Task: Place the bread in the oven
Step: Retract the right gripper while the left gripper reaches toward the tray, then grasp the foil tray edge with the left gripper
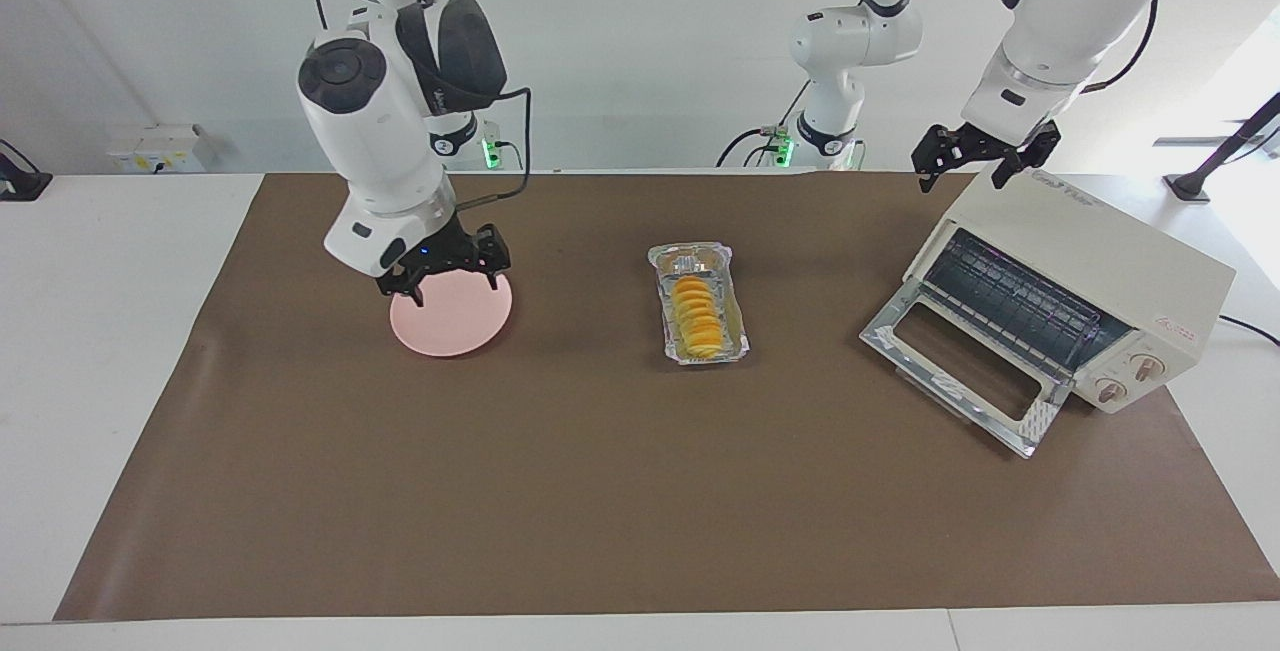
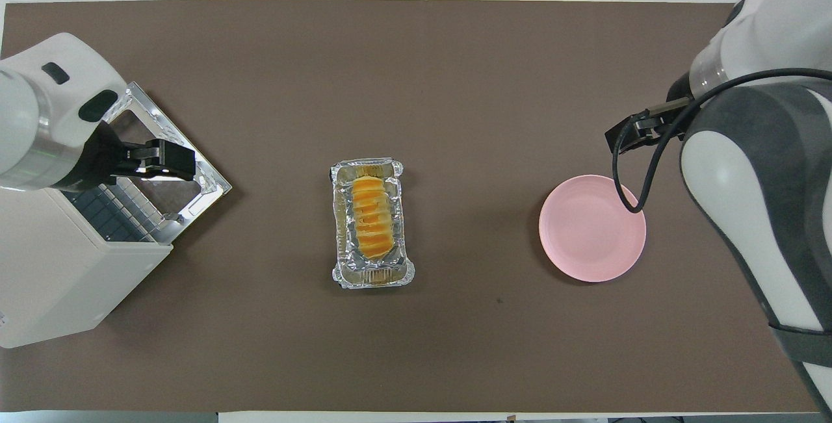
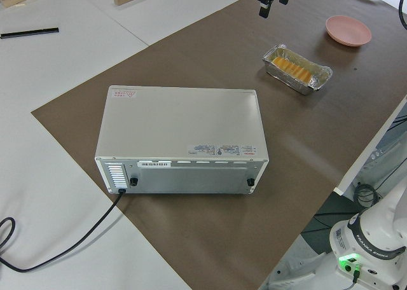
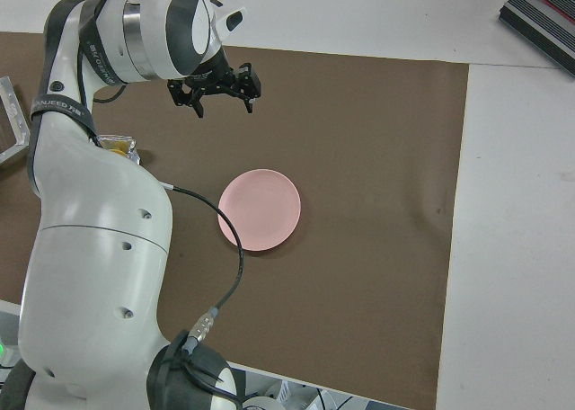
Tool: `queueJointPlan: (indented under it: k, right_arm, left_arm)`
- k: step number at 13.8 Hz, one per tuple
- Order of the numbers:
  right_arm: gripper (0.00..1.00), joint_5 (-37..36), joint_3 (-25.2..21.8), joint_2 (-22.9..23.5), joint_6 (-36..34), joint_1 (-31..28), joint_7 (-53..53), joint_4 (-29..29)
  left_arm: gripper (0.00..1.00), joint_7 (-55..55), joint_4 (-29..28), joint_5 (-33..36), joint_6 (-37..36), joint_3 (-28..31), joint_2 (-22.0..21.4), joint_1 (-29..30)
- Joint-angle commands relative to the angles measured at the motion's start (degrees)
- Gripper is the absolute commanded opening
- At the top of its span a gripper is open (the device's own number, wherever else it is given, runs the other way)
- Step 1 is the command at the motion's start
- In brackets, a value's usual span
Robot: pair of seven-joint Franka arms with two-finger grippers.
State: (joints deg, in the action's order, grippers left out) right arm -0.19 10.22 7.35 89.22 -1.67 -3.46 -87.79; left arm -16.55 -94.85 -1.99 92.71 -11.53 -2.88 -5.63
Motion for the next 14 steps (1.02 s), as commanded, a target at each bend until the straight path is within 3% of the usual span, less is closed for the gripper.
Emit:
queueJointPlan:
  k: [1, 4, 6, 8, 12, 14]
  right_arm:
    - [1.0, -0.6, 0.77, -6.8, -2.81, -2.46, -1.02, -4.92]
    - [1.0, -0.51, 0.59, -8.75, -6.42, -2.64, -0.67, -5.37]
    - [1.0, 0.01, 0.59, -9.72, -6.78, -3.6, -0.23, -5.37]
    - [1.0, 1.41, 0.59, -9.64, -6.34, -6.48, -0.41, -5.19]
    - [1.0, 2.74, -0.73, -9.46, -6.43, -7.12, -1.11, -4.76]
    - [1.0, 2.47, -0.73, -9.28, -6.16, -7.12, -0.94, -3.97]
  left_arm:
    - [1.0, -4.89, 1.77, -1.97, 4.13, 0.54, 4.8, -4.56]
    - [1.0, -6.12, 2.47, -4.16, 5.64, 0.63, 6.99, -5.18]
    - [1.0, -8.93, 6.15, -3.2, 7.82, 0.72, 13.65, -6.93]
    - [1.0, -16.1, 5.82, 2.04, 16.22, 0.89, 17.63, -10.87]
    - [1.0, -14.83, -0.6, 5.68, 20.83, 0.81, 17.99, -10.89]
    - [1.0, -15.7, -0.95, 5.5, 21.11, 0.89, 17.91, -16.58]
